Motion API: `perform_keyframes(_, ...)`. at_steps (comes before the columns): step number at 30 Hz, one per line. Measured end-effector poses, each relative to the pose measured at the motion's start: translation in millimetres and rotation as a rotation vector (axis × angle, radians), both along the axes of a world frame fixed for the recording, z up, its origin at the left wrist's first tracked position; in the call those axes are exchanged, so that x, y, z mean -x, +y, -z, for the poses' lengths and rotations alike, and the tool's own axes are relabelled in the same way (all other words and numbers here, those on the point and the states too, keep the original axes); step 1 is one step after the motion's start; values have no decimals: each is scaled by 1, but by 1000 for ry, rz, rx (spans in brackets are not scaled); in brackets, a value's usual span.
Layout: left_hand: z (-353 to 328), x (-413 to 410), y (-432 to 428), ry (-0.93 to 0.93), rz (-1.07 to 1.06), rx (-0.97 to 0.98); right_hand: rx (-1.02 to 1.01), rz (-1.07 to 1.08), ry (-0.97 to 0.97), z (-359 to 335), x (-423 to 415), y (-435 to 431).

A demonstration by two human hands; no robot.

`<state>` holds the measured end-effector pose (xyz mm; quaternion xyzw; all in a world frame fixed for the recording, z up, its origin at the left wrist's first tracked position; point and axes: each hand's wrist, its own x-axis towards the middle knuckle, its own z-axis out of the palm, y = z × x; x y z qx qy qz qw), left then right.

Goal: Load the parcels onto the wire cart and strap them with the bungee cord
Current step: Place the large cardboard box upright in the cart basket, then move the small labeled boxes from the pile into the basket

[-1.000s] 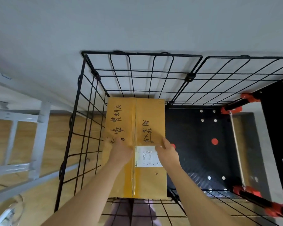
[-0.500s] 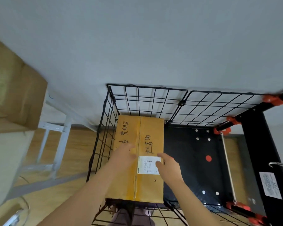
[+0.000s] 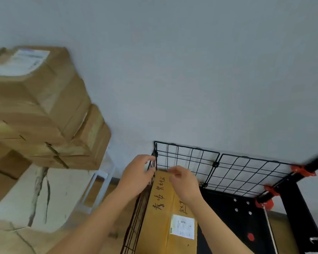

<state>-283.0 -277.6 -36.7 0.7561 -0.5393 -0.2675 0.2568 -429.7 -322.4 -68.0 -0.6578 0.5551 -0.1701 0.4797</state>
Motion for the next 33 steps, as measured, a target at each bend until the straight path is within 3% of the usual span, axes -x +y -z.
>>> perform_keyframes(17, -159, -139, 83, -108, -338, 709, 331, -212, -343, -177, -169, 31)
perform_keyframes(25, -193, -232, 99, -88, -412, 880, 29, -52, -439, -217, -253, 48)
perform_keyframes(33, -206, -292, 74, -226, -226, 698, -228, 67, -380, -220, -294, 55)
